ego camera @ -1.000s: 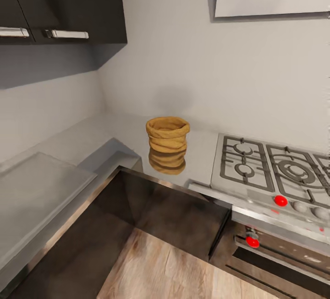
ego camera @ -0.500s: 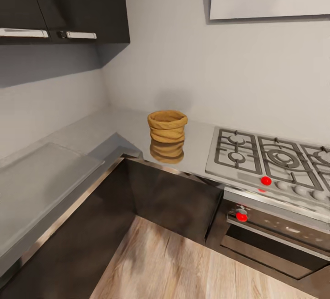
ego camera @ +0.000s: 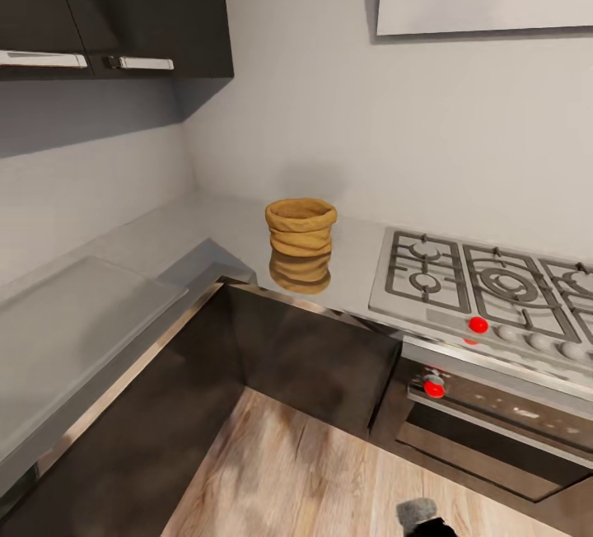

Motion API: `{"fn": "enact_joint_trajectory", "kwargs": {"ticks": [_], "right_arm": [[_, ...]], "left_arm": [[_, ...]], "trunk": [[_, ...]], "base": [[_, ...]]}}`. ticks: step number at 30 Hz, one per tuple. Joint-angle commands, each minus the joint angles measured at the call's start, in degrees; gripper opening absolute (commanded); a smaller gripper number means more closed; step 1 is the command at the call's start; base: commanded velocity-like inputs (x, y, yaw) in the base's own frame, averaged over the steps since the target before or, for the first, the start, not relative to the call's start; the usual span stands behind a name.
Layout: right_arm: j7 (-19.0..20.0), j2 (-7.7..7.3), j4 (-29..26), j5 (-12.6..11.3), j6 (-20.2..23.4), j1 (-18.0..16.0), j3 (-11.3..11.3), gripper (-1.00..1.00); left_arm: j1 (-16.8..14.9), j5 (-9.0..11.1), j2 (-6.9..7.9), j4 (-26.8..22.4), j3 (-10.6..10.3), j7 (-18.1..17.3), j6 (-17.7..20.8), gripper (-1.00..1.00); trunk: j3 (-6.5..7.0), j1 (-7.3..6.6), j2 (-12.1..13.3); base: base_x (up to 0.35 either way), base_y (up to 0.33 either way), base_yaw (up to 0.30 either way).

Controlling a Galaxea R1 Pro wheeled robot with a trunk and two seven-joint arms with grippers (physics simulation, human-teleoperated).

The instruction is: In the kitchen, take the popcorn bag from the countertop, put it into the microwave, and heat it until the popcorn is cooked so the cooked popcorn ends up inside the bag.

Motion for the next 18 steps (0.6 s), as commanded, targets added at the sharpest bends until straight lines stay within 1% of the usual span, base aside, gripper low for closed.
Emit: {"fn": "enact_joint_trajectory", "kwargs": {"ticks": [1,2,4,5,6,7,8,9,10,11,12,13,14,15,16,17,18], "right_arm": [[0.46,0.11,-5.42,0.54,3.8,0.0,0.82,1.0],[0.48,0.25,-10.17,0.48,7.34,0.03,1.48,1.0],[0.66,0.81,-21.01,0.2,17.26,0.3,2.39,1.0],[1.0,1.03,-23.64,0.14,20.38,0.22,2.51,1.0],[2.03,1.19,-26.8,0.05,20.66,-0.26,2.62,1.0],[3.0,1.29,-28.62,0.03,20.66,-1.17,2.66,1.0],[4.47,1.37,-30.92,-0.01,20.66,-3.28,2.69,1.0],[5.22,1.4,-32.02,-0.01,20.66,-4.95,2.7,1.0],[5.89,1.46,-33.22,-0.02,20.66,-7.96,2.71,1.0],[6.48,1.91,-34.26,-0.18,20.66,-16.16,2.66,1.0],[6.64,2.85,-34.44,-0.59,20.66,-20.78,2.61,1.0],[6.64,4.21,-34.33,-0.81,20.66,-23.97,2.58,1.0],[6.61,5.28,-34.07,-0.83,20.66,-26.02,2.52,1.0],[6.42,6.81,-33.21,-0.81,20.66,-29.05,2.42,1.0],[6.31,7.65,-32.1,-0.79,20.66,-31.16,2.34,1.0],[6.15,8.64,-29.21,-0.78,20.66,-34.82,2.21,1.0],[6.05,8.9,-24.68,-0.77,20.66,-39.08,1.91,1.0]], "left_arm": [[-0.01,0.21,-0.03,-0.03,0.02,0.15,-0.14,1.0],[-0.01,0.19,-0.02,-0.03,0.02,0.15,-0.11,1.0],[0.01,0.17,-0.01,-0.03,0.02,0.15,-0.11,1.0],[0.03,0.17,-0.01,-0.03,0.02,0.15,-0.12,1.0],[0.02,0.17,-0.04,-0.03,0.02,0.15,-0.14,1.0],[0.01,0.17,-0.06,-0.03,0.02,0.15,-0.13,1.0],[0.02,0.17,-0.08,-0.03,0.02,0.15,-0.14,1.0],[0.01,0.17,-0.09,-0.03,0.02,0.15,-0.14,1.0],[0.0,0.17,-0.09,-0.03,0.02,0.15,-0.13,1.0],[0.03,0.17,-0.1,-0.03,0.02,0.15,-0.14,1.0],[0.01,0.17,-0.1,-0.03,0.02,0.15,-0.15,1.0],[0.0,0.17,-0.1,-0.03,0.02,0.15,-0.15,1.0],[0.0,0.17,-0.1,-0.03,0.02,0.15,-0.15,1.0],[-0.01,0.17,-0.1,-0.03,0.02,0.15,-0.15,1.0],[-0.01,0.17,-0.1,-0.03,0.02,0.15,-0.13,1.0],[0.01,0.17,-0.1,-0.03,0.02,0.15,-0.14,1.0],[0.0,0.17,-0.1,-0.03,0.02,0.15,-0.14,1.0]], "trunk": [[-0.06,0.0,-0.04],[-0.06,0.0,-0.04],[-0.06,0.0,-0.04],[-0.06,0.0,-0.04],[-0.06,0.0,-0.04],[-0.06,0.0,-0.04],[-0.06,0.0,-0.04],[-0.06,0.0,-0.04],[-0.06,0.0,-0.04],[-0.06,0.0,-0.04],[-0.06,0.0,-0.04],[-0.06,0.0,-0.04],[-0.06,0.0,-0.04],[-0.06,0.0,-0.04],[-0.06,0.0,-0.04],[-0.06,0.0,-0.04],[-0.06,0.0,-0.04]], "base": [[0.0,0.0,0.0],[0.0,0.0,0.0],[0.0,0.0,0.0],[0.0,0.0,0.0],[0.0,0.0,0.0],[0.0,0.0,0.0],[0.0,0.0,0.0],[0.0,0.0,0.0],[0.0,0.0,0.0],[0.0,0.0,0.0],[0.0,0.0,0.0],[0.0,0.0,0.0],[0.0,0.0,0.0],[0.0,0.0,0.0],[0.0,0.0,0.0],[0.0,0.0,0.0],[0.0,0.0,0.0]]}}
